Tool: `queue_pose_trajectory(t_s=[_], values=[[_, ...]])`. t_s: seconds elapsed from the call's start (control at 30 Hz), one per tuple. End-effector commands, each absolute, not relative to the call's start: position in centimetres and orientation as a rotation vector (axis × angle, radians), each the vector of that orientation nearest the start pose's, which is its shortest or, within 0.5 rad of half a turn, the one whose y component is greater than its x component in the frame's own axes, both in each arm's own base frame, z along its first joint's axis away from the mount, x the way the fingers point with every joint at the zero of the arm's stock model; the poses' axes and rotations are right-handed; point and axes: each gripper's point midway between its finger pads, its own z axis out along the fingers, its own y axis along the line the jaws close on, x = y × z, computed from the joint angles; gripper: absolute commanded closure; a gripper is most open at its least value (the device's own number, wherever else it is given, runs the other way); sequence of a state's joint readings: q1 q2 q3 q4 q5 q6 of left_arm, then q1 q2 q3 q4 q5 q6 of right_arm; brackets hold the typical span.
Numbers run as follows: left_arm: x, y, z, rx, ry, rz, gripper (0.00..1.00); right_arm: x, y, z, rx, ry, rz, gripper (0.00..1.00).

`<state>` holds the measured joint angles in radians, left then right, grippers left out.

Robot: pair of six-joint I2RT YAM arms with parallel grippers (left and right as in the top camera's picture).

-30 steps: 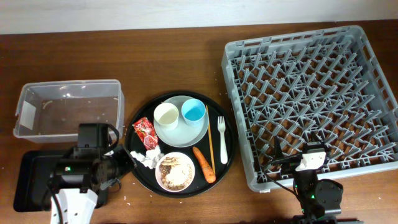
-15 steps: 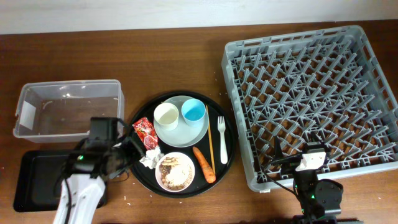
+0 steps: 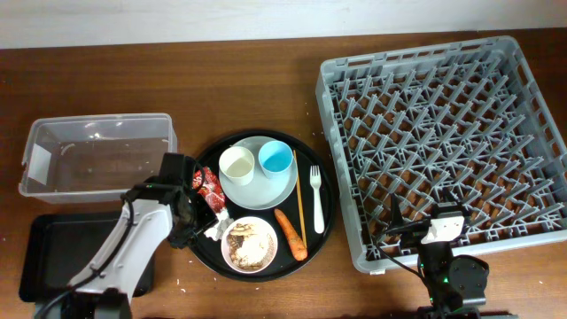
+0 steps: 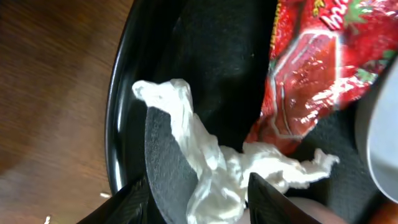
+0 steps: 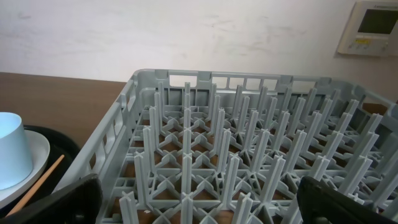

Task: Sort waste into correct bins and load items into the dishwasher rack
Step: 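Reach the left gripper to the crumpled white tissue and grasp it, then carry the tissue with the left gripper into the clear plastic bin and release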

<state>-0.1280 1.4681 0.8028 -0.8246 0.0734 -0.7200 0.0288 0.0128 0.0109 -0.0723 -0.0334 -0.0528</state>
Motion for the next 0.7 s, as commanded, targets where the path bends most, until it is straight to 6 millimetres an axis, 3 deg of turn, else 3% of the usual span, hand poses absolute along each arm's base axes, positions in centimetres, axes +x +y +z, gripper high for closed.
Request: queue_pose_trajectory(t_s=[0.0,0.13,0.2,0.33,0.43,0.67], values=[[23.9,-4.2,1.8,-0.915,2.974,-0.128,0.51,24.6,1.3,15.6,-0.086,1.647,0.011,0.01],[24.0,-4.5,1.7,-0.914,2.979,-0.15,0.69,24.6,1.3,15.6,-0.086,1.647,0.011,0.01],[23.8,-4.7,1.7,-0.916,2.988,-0.168,1.0,24.6,1.3,15.6,-0.086,1.647,0.011,0.01],[23.9,-5.6,2.7,-0.851,3.008,-0.247,1.0,24.6,1.3,15.6,-0.086,1.647,0.011,0.01],[24.4,-5.7,5.6,-0.772,2.989,-0.264,1.0,24.6,1.3,15.6,-0.086,1.647,0.011,0.02],[26.8,-5.0,15.3,-0.593,2.797,-0.274,1.0,24.6,1.3,15.6,-0.086,1.647,0.011,0.01]])
